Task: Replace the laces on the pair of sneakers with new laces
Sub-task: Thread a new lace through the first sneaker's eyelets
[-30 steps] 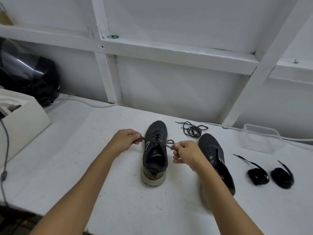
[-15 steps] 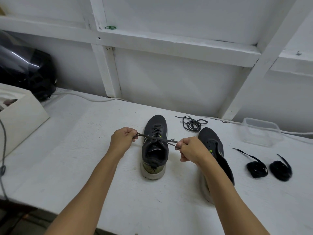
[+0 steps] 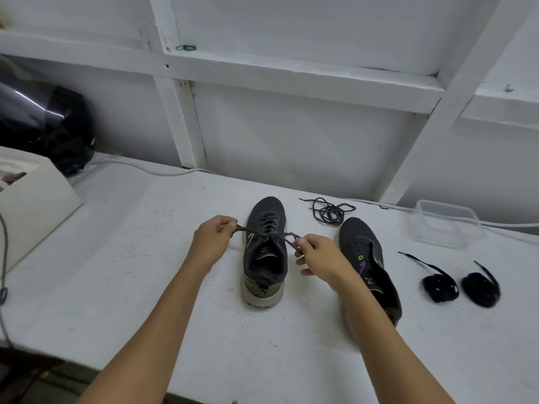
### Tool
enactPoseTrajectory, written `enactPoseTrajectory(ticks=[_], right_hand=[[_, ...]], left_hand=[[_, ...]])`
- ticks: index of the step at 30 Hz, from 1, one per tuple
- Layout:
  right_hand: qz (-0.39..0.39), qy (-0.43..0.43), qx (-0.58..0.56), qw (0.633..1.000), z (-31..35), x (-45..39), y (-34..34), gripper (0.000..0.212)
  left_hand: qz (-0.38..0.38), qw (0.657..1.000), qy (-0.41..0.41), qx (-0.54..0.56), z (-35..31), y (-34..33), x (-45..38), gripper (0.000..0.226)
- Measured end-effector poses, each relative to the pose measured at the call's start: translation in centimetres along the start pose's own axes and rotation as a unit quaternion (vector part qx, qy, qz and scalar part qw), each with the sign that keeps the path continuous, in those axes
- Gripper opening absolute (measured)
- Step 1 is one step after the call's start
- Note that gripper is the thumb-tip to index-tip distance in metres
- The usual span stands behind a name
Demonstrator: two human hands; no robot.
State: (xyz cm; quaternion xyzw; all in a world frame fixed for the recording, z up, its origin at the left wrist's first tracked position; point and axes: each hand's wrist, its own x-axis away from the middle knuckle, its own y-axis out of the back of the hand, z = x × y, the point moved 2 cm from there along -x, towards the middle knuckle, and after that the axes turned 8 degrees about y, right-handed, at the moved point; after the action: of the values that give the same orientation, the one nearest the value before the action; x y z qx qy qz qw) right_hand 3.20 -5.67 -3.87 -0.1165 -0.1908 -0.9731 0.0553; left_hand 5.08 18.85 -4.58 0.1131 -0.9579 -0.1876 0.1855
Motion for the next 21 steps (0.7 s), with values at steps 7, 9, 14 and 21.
enactPoseTrajectory(ticks=[7,9,14,21], right_hand=[[-0.020,0.000,-0.173,0.985,-0.6,1.1,-3.1,0.017],[-0.025,0.008,-0.211,0.977,-0.3,1.6,-3.9,0.017],[-0.037,0.028,-0.221,0.974,0.4,2.5,-5.5,0.016],[-0.045,0.035,-0.188,0.981,0.9,3.1,-7.9,0.019]], left_hand=[[0.103,0.994,0.008,-0.029,0.6,-2.2,2.0,0.039],[0.100,0.995,-0.001,0.000,1.0,-2.8,2.6,0.035],[0.054,0.998,0.002,0.030,1.1,-2.0,2.9,0.020],[0.064,0.998,0.021,0.022,1.9,0.0,3.3,0.022]])
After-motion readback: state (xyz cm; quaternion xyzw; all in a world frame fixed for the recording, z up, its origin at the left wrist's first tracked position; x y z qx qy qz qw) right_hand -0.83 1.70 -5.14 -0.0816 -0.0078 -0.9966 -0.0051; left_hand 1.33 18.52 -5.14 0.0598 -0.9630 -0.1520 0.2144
